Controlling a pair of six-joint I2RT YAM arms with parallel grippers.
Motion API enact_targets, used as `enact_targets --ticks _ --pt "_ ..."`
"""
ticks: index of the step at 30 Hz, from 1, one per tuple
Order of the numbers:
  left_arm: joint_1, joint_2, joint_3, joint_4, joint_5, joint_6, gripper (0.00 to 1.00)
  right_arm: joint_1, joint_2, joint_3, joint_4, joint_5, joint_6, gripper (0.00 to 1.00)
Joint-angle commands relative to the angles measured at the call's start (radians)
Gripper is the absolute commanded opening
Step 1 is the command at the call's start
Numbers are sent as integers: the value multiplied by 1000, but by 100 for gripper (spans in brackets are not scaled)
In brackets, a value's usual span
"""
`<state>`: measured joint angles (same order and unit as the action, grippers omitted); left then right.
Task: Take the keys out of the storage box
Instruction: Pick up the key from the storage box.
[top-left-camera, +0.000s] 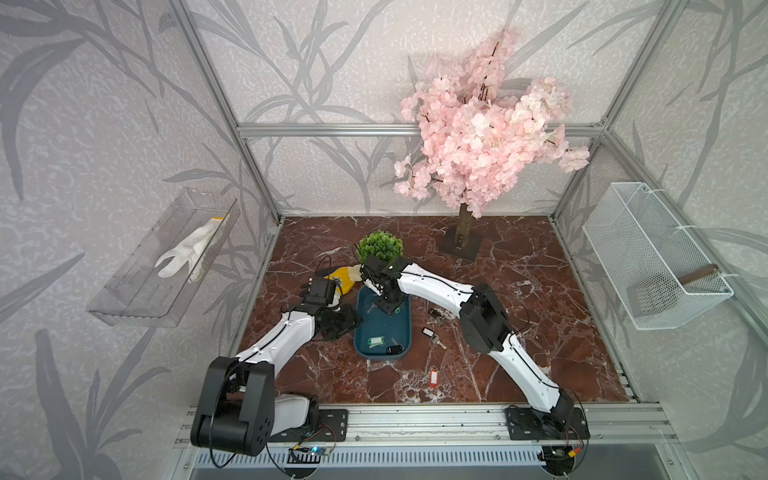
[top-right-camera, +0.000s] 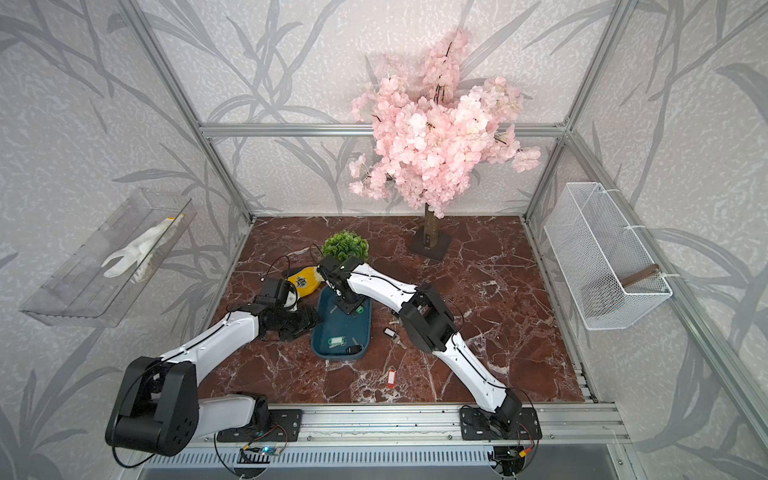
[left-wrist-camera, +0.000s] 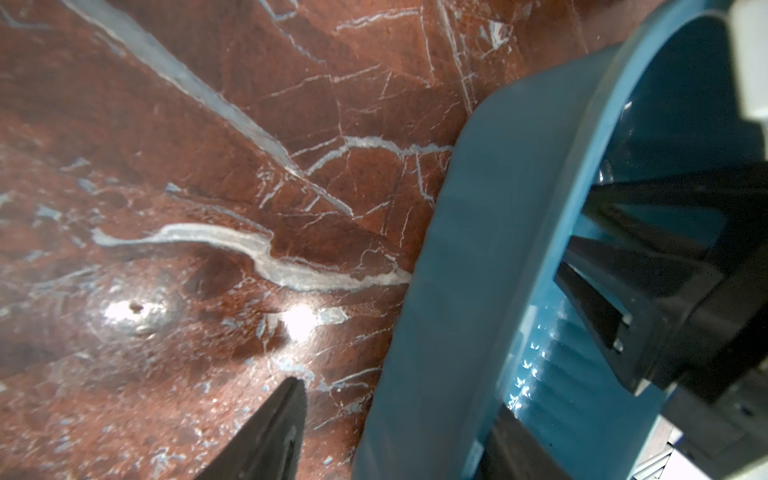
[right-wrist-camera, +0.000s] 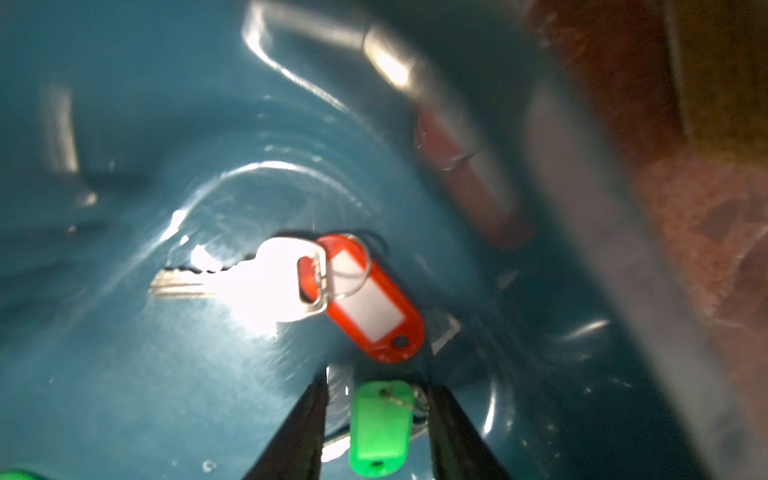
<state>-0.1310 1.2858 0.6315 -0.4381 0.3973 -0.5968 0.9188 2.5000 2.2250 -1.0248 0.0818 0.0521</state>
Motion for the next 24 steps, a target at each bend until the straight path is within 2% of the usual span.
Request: enact_targets --ticks 1,13,24 --pt "-2 1 23 -18 -14 17 63 15 24 14 -71 -21 17 35" --pt "-1 -17 28 -18 -14 14 64 20 -26 -2 -71 -10 13 8" --pt "1 -45 36 -5 -14 8 67 23 -132 -50 -52 -11 13 6"
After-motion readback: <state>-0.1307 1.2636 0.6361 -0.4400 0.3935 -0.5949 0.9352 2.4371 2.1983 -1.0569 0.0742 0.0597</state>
